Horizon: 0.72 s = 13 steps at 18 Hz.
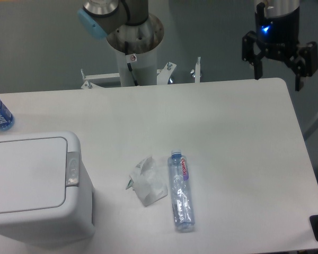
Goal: Open the trash can
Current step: 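Move the open gripper from its start pose toward the table center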
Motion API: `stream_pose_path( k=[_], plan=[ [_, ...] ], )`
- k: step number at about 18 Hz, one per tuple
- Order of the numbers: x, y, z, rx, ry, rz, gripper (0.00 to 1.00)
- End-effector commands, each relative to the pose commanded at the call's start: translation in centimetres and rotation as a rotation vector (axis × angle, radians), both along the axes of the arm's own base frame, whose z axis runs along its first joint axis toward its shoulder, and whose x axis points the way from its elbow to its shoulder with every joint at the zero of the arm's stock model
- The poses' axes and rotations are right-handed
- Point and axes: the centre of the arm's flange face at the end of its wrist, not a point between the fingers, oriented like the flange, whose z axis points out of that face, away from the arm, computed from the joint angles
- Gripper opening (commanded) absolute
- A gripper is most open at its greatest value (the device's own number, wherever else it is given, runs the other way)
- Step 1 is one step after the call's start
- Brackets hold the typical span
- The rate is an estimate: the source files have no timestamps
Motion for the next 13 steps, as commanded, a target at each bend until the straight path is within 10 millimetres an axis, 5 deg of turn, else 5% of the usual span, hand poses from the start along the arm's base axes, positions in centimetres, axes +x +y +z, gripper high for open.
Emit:
stream_pose_path(
  k=[7,13],
  plan=[
    [0.5,0.8,0.1,0.057,-0.025,0.055,1.00],
    [2.0,3.8,0.9,0.315,-0.116,0.340,1.00]
  ],
)
